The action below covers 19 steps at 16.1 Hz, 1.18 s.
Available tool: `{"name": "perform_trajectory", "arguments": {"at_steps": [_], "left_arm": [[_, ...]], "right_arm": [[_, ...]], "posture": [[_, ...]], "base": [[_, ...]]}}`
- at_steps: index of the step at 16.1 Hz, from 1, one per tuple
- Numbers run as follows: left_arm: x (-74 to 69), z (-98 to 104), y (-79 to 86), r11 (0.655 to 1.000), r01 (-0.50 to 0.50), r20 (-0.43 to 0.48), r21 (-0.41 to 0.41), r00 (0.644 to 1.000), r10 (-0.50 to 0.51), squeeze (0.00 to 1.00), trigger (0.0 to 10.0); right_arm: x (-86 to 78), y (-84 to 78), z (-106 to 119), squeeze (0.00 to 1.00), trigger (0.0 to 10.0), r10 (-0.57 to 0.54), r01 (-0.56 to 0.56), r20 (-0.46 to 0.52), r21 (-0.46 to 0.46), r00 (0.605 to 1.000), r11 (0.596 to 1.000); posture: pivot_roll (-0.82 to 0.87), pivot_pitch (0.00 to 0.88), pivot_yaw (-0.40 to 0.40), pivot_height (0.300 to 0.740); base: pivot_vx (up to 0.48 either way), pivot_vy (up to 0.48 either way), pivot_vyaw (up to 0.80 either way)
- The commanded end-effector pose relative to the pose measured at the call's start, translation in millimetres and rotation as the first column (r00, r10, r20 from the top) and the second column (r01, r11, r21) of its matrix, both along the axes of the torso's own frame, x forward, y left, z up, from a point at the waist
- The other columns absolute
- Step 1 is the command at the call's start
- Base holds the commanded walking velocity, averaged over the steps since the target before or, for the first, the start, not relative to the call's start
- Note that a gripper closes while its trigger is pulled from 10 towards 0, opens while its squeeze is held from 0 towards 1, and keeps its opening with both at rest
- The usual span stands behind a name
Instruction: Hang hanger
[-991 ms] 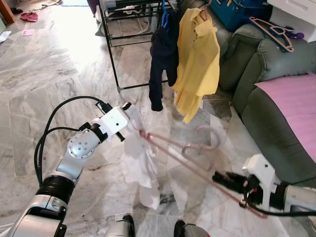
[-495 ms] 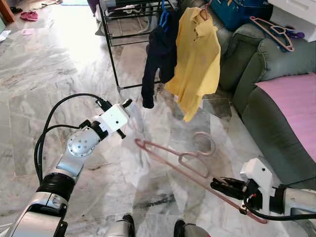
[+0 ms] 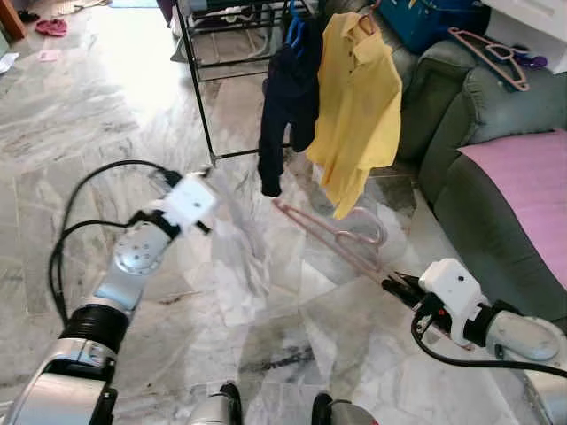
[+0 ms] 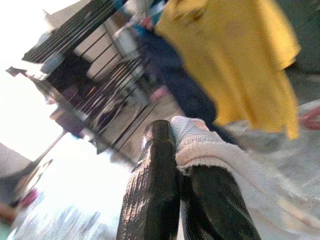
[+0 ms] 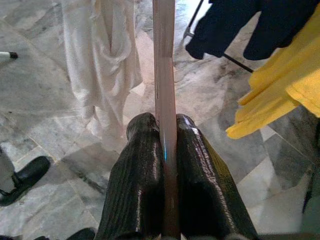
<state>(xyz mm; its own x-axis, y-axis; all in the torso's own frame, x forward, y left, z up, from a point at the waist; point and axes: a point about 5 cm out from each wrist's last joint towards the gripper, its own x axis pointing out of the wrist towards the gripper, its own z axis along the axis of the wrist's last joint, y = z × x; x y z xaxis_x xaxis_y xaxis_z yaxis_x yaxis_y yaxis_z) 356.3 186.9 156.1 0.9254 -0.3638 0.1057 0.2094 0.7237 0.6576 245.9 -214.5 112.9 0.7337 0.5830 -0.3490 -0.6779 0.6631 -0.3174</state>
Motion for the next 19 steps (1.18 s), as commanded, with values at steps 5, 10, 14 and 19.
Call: {"name": "perform_trajectory", "arguments": {"at_steps": [5,10,14,19], "left_arm": [[1.9,8.6,9.6,0.998,-0.044,0.026,-0.042,0.999,0.045,0.0,10.0],[-13.7,16.3,-22.3,0.966,0.257,0.051,-0.009,0.965,-0.256,0.0,10.0],[-18.5,15.6,-28.3,0.95,0.312,0.053,-0.008,0.949,-0.311,0.0,10.0],[-19.7,24.8,-33.2,0.942,0.335,0.097,-0.024,0.938,-0.332,0.0,10.0]], "right_arm": [[-11.6,11.3,-19.2,0.0,10.0,0.019,-0.019,-0.027,0.017,0.999,1.0],[-8.1,11.9,-13.7,0.0,10.0,0.083,-0.081,-0.028,0.044,0.996,0.996],[-6.7,14.4,-8.5,0.0,10.0,0.153,-0.149,-0.057,0.062,0.987,0.987],[-11.5,14.6,-11.5,0.0,10.0,0.19,-0.179,-0.123,0.096,0.974,0.979]], "posture": [[-0.04,0.239,0.002,0.74],[-0.04,0.236,0.004,0.74],[-0.04,0.235,-0.003,0.74],[-0.04,0.235,-0.007,0.74]], "base": [[0.0,0.0,0.0],[0.0,0.0,0.0],[0.0,0.0,0.0],[0.0,0.0,0.0]]}}
